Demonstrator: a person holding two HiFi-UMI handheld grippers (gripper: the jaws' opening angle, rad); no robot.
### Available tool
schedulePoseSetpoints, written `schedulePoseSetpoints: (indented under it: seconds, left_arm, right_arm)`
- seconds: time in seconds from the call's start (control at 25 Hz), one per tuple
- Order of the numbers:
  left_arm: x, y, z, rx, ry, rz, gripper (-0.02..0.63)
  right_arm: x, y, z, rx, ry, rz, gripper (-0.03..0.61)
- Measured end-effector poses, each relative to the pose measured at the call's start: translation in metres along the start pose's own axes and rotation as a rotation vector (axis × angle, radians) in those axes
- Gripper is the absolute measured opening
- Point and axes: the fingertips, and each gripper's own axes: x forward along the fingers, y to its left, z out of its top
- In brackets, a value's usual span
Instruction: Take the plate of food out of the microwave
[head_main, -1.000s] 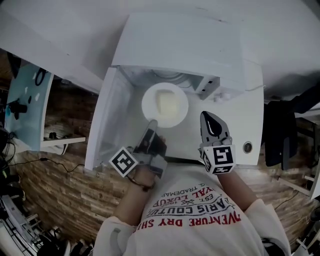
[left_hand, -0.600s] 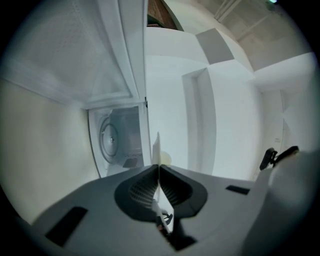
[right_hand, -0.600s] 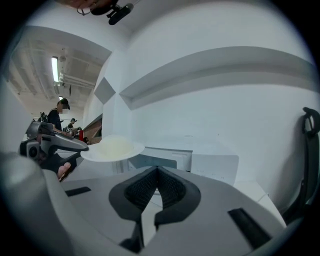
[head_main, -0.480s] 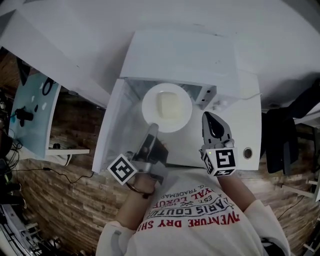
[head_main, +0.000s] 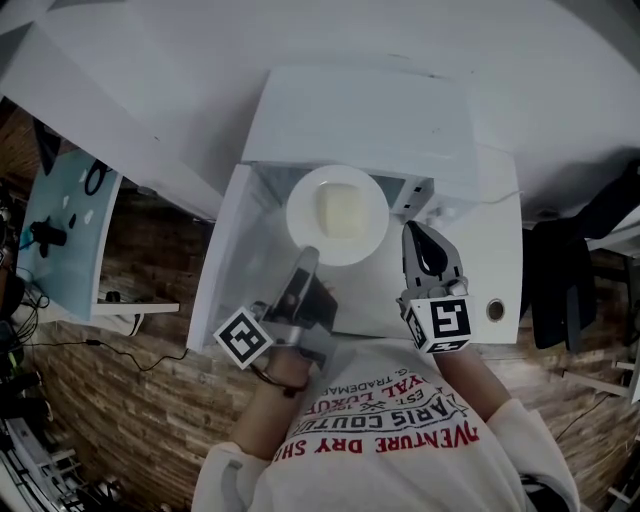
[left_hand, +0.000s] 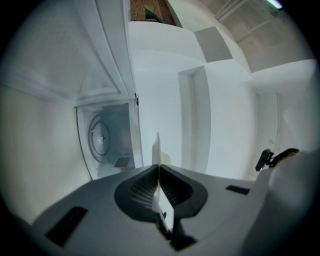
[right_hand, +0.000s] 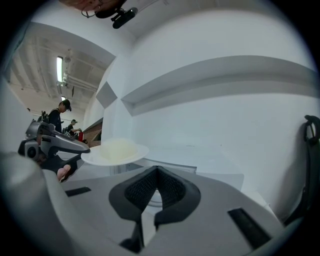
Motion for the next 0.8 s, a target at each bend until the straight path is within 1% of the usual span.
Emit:
schedulePoseSetpoints:
  seconds: [0.36,0.6,0.8]
  left_arm:
    - [0.006,0.012,0.003,-0.018,0.003,0.027,0.015]
    - [0.008,0.016,0.002,-0.039,0.009,0.029,0.015]
    - [0.013,0.016,0.002,-0.051,0.019,0.027,0.015]
  right_arm:
    - [0.005,-0.001,-0.004,0.001,0.024,-0.004,0.003]
    - [0.007,-0.003,-0.01,-0.015,0.047,-0.011,0.003]
    - [0.009,-0.004,-0.009,-0.015,0.046,-0.009,0.003]
